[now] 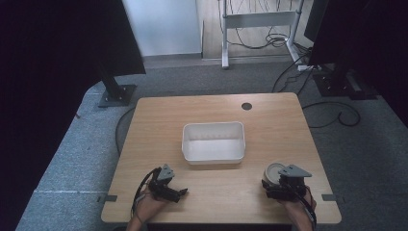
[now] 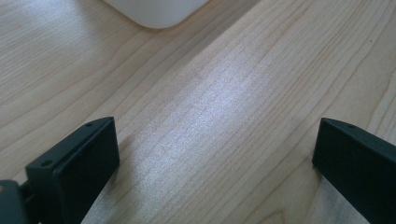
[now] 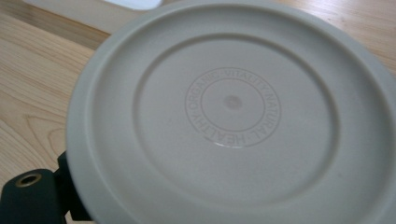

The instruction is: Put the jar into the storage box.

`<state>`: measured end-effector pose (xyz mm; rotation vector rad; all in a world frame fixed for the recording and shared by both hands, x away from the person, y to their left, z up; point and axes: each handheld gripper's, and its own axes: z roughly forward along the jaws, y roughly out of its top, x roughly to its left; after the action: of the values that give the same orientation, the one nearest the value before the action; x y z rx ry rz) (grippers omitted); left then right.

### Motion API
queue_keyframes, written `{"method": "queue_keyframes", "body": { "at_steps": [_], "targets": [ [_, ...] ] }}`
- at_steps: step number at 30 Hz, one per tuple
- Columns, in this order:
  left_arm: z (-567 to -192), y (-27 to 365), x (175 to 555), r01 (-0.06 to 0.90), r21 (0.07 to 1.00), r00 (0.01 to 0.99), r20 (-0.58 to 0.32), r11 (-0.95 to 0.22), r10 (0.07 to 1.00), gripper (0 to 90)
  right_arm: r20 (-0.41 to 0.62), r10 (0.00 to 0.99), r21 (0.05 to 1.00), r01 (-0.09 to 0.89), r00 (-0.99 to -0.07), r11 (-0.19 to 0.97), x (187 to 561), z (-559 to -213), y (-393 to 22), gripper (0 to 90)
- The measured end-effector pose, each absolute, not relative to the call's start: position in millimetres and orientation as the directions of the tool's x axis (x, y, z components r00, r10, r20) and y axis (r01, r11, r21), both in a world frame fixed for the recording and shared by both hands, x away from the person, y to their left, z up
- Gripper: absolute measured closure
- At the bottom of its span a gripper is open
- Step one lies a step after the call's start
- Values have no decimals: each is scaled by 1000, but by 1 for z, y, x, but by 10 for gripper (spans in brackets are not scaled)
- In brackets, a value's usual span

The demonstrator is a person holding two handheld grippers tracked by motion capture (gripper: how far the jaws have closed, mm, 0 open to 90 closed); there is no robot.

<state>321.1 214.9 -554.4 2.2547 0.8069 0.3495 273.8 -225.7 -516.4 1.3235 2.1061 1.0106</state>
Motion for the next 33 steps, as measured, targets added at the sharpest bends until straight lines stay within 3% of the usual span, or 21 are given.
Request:
{"method": "queue_keyframes", "body": {
  "at_steps": [33],
  "targets": [
    [-554, 215, 321, 448, 699, 769, 16, -557, 639, 3, -4, 846, 794, 512, -534, 327, 294, -506, -159, 93]
  ]
}}
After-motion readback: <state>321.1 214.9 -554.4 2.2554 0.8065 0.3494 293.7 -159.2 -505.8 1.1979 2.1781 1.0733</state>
